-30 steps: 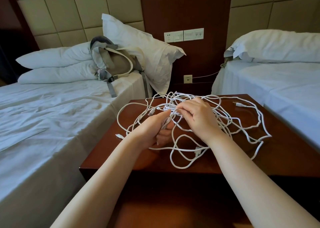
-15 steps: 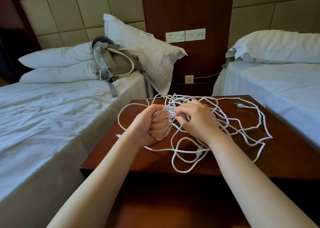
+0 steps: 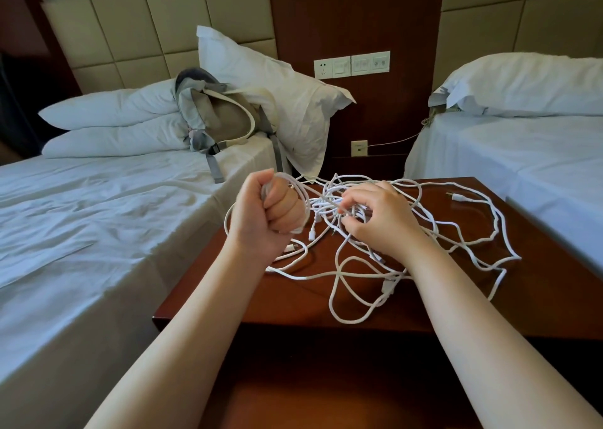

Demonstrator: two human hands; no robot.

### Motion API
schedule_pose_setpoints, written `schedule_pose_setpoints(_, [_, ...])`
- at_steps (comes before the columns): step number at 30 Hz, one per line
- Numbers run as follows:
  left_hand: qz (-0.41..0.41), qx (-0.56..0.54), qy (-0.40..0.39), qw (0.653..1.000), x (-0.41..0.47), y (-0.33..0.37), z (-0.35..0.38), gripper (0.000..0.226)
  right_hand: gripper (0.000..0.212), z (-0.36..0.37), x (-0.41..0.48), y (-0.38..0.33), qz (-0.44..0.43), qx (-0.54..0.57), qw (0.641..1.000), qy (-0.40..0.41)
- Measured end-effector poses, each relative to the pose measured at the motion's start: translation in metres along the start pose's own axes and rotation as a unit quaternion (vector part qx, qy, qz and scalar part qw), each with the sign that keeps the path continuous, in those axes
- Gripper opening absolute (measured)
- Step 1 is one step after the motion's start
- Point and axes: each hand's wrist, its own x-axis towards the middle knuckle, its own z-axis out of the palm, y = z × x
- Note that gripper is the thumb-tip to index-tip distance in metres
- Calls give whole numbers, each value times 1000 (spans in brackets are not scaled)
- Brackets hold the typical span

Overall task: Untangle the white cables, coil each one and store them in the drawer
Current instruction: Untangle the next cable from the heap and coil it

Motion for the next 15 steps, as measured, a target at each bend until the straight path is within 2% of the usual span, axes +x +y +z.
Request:
schedule_pose_setpoints(11, [59,-13,34,998,0,3,9,39,6,-12,0,8,11,29,999,16])
schedule_pose_setpoints(15, [51,-15,51,997,3,2,0,44,8,-17,-3,10,58,129,989,-33])
